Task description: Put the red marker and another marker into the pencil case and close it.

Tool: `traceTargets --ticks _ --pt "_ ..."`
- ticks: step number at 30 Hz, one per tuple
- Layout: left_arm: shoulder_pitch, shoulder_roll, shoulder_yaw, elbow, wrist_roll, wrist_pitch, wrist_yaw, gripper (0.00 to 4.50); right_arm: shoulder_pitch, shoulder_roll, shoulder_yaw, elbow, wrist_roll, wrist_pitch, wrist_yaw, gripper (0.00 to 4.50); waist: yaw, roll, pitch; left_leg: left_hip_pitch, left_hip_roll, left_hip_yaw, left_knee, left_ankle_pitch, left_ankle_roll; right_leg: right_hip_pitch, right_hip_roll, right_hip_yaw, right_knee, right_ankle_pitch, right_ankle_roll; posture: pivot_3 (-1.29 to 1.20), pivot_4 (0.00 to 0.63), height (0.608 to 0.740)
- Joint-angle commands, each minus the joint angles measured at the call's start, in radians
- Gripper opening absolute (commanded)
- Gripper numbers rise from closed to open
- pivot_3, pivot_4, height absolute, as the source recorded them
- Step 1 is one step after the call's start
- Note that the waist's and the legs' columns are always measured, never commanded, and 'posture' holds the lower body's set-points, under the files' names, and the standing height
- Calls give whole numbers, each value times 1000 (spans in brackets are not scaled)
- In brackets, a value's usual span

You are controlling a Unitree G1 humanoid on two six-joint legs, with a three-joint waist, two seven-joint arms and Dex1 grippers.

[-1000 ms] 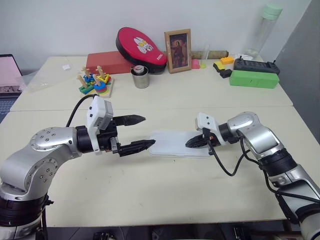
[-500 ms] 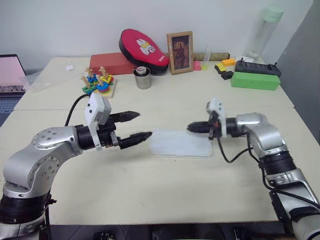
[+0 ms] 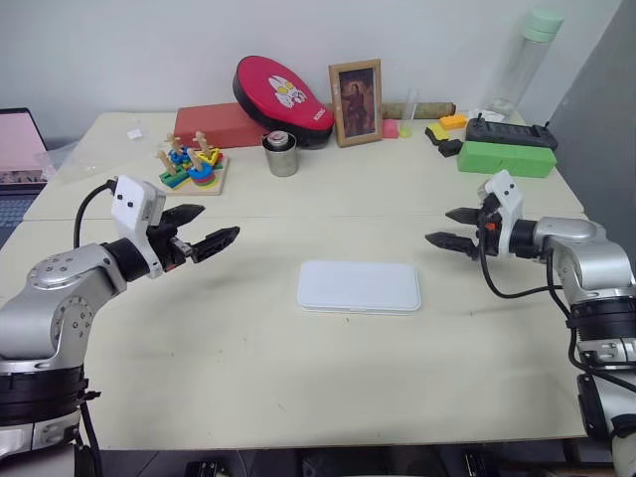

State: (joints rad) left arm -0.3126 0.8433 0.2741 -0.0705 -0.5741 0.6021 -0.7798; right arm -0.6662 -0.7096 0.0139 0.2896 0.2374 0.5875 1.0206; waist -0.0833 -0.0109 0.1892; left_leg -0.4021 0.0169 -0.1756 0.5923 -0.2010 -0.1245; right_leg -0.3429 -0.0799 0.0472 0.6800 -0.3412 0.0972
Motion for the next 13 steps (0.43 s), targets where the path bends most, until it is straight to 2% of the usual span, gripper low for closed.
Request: traceTargets --ticks 1,7,13 --pt "33 49 49 -26 8 -4 -36 4500 21 -57 -11 -59 4 16 27 4474 0 0 0 0 0 0 0 0 0 0 0 0 0 0 0 0 150 740" --pt "161 119 141 -38 8 7 -83 4500 24 -114 11 -78 5 14 84 4474 -5 1 1 1 1 3 -1 0 0 -1 0 2 1 0 0 0 150 740" --pt "190 131 184 -34 24 -2 -68 4500 -5 -120 35 -57 -3 -3 119 4474 0 1 1 1 2 3 -1 0 0 -1 0 2 1 0 0 0 150 740"
